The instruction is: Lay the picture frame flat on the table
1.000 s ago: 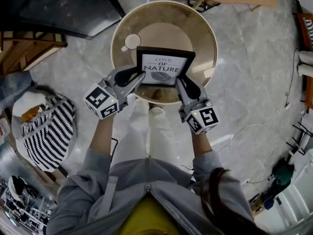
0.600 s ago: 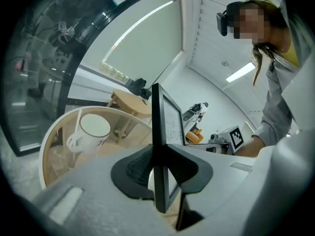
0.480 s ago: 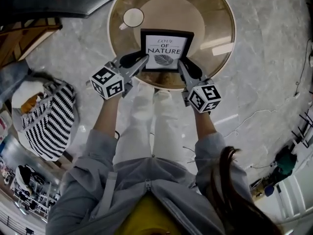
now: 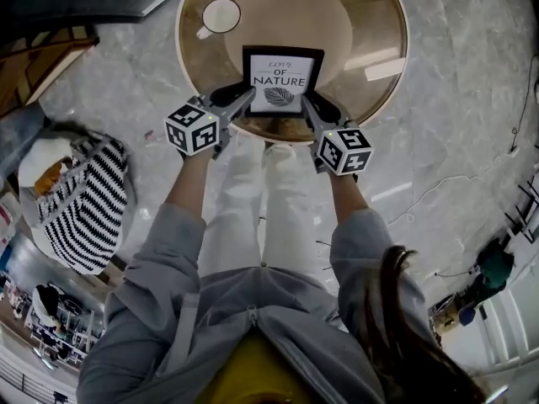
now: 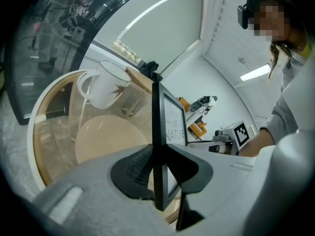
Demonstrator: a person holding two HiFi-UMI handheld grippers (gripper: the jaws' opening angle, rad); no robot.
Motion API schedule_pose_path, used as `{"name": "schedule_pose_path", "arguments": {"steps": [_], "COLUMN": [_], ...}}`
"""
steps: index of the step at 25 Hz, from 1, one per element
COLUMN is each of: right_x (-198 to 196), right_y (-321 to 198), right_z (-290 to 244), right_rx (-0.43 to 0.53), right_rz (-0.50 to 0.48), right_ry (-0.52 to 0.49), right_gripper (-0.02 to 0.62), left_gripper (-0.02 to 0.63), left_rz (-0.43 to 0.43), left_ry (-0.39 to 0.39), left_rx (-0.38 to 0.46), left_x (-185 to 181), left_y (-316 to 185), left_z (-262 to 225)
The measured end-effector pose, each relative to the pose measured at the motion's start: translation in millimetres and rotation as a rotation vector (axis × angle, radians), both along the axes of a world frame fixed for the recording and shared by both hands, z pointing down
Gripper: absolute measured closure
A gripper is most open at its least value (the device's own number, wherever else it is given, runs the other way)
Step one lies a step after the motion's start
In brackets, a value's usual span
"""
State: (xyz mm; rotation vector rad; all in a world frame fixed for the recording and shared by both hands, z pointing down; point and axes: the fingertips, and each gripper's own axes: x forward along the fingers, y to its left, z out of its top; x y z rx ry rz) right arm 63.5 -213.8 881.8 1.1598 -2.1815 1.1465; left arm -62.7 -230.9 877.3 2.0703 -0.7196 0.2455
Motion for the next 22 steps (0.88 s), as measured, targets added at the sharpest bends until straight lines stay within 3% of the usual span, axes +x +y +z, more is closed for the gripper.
{"name": "schedule_pose_path", "arguments": {"steps": [9,22], "right_x": [7.7,16.7], "right_y": [16.5,16.4], "right_z": [25.7,40.5], "right_rx": [-0.085,-0.134], "right_rz": [0.027,0.07], "right_ry": [0.031,0.069], "right_gripper": [0.512,0.511], "left_gripper": [0.513,0.494], "left_rz": [0.02,-0.001], "left_ry": [-0.1,-0.245], "left_rx": [-0.086,-0.159], "left_x": [7.4,13.6], "left_y": [11.6,8.8], "left_z": [29.2,48.3]}}
